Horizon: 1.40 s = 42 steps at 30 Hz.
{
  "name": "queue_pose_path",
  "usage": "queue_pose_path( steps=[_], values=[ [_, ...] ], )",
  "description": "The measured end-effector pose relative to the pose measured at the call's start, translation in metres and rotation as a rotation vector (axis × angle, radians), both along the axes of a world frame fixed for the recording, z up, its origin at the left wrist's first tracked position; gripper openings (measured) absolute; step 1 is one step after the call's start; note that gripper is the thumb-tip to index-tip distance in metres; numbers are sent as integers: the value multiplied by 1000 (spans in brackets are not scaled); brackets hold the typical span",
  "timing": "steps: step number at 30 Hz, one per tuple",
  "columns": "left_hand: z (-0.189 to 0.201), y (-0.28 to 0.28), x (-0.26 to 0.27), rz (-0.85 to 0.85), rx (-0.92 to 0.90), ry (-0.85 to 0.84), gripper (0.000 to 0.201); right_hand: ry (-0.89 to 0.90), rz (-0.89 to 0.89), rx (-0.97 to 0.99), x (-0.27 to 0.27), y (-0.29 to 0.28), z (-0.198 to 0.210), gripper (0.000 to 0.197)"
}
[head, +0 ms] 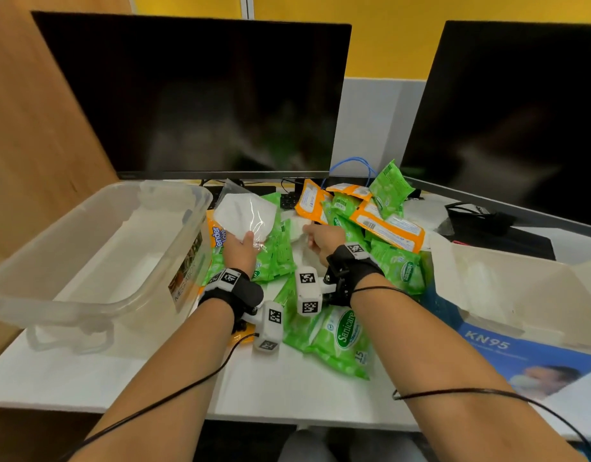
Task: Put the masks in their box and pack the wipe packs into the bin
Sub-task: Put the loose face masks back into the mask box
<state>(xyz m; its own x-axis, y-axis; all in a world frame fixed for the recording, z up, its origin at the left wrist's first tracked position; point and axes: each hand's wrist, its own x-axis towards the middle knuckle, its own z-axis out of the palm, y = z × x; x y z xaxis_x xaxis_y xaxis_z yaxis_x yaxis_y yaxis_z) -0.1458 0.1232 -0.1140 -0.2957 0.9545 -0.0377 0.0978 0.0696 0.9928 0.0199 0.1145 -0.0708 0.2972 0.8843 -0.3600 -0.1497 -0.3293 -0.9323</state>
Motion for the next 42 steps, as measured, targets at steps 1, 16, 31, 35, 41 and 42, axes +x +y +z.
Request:
queue_pose_path(
  steps=[1, 16, 31, 35, 41, 42],
  values=[
    [2, -2, -1, 7, 7, 8, 42, -21, -6, 30, -1, -4, 9, 29],
    [119, -70, 46, -475, 27, -689, 32, -371, -73, 569, 40, -96, 109, 28],
    [195, -143, 152, -227, 432, -370, 15, -565, 207, 498, 133, -207, 163, 62],
    [191, -162, 182, -420, 387, -306, 22, -772, 57, 451, 174, -233, 171, 48],
    [175, -177, 214, -533, 243, -357, 33, -1227, -159, 283, 225, -272, 184, 37],
    [172, -178, 218, -555, 229, -337, 37, -1278, -145, 216, 231, -277, 182, 37]
  ],
)
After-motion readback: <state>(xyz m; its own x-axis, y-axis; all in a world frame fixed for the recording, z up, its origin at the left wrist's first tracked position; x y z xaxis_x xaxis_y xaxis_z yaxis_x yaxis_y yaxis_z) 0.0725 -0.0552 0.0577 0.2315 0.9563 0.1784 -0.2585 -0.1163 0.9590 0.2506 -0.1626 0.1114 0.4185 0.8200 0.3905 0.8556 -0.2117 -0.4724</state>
